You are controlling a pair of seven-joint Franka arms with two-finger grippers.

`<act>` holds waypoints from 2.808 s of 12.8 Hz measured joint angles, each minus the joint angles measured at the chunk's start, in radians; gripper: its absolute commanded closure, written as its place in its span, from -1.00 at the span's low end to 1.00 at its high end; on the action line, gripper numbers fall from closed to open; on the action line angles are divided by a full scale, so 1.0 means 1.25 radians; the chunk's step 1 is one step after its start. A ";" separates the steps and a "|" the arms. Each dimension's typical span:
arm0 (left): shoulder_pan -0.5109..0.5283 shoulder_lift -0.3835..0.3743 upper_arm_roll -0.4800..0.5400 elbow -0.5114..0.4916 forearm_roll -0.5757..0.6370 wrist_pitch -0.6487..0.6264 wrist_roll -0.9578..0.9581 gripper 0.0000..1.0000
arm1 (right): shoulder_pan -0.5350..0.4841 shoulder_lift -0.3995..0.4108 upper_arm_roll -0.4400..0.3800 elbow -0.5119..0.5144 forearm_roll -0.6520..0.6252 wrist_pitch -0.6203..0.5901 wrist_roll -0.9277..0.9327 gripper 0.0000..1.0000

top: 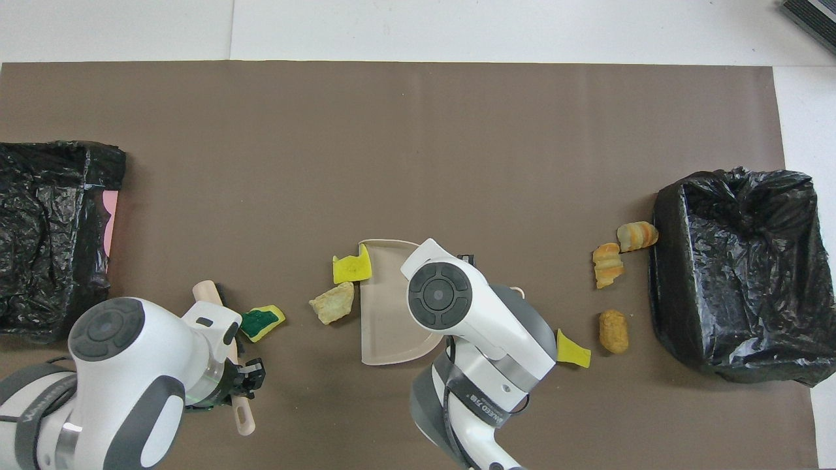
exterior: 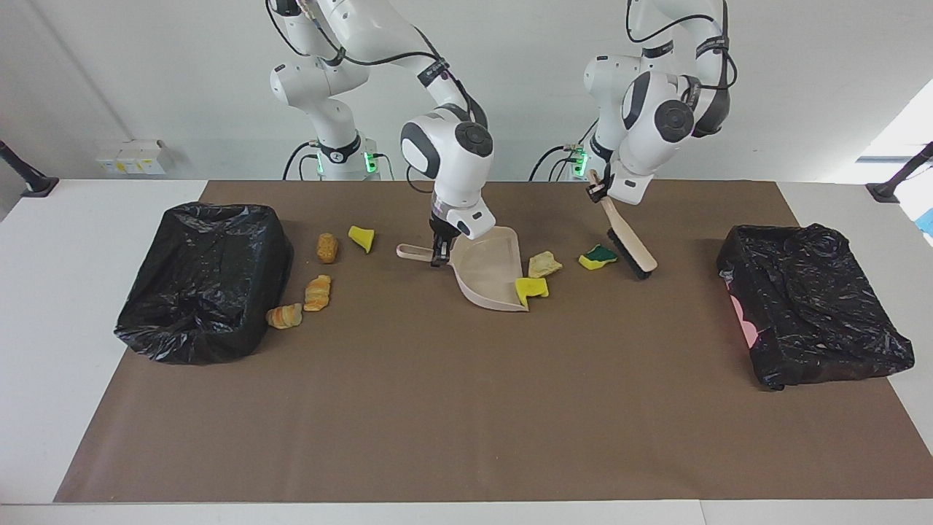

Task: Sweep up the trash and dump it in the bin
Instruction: 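Brush the pieces into the dustpan with the left gripper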

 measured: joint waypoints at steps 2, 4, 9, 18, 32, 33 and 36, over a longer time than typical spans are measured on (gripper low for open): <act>-0.053 0.001 -0.003 -0.012 0.000 0.059 -0.003 1.00 | 0.000 0.000 0.000 -0.001 0.000 0.001 0.000 1.00; -0.108 0.016 -0.005 -0.008 -0.010 0.122 0.005 1.00 | 0.000 0.001 -0.001 -0.002 -0.001 0.002 0.010 1.00; -0.218 0.140 -0.008 0.084 -0.058 0.228 0.046 1.00 | 0.007 0.001 -0.001 -0.009 -0.013 0.005 0.073 1.00; -0.281 0.189 -0.010 0.140 -0.060 0.255 0.159 1.00 | 0.010 0.003 -0.002 -0.011 -0.014 0.005 0.086 1.00; -0.185 0.062 0.019 0.248 -0.067 -0.067 0.120 1.00 | 0.009 0.006 -0.002 -0.007 -0.014 0.000 0.084 1.00; -0.186 0.064 0.018 0.243 -0.067 -0.047 0.117 1.00 | 0.009 0.006 -0.002 -0.007 -0.014 -0.001 0.084 1.00; -0.214 0.080 0.009 0.191 -0.068 0.037 0.101 1.00 | 0.009 0.006 -0.002 -0.007 -0.014 0.000 0.081 1.00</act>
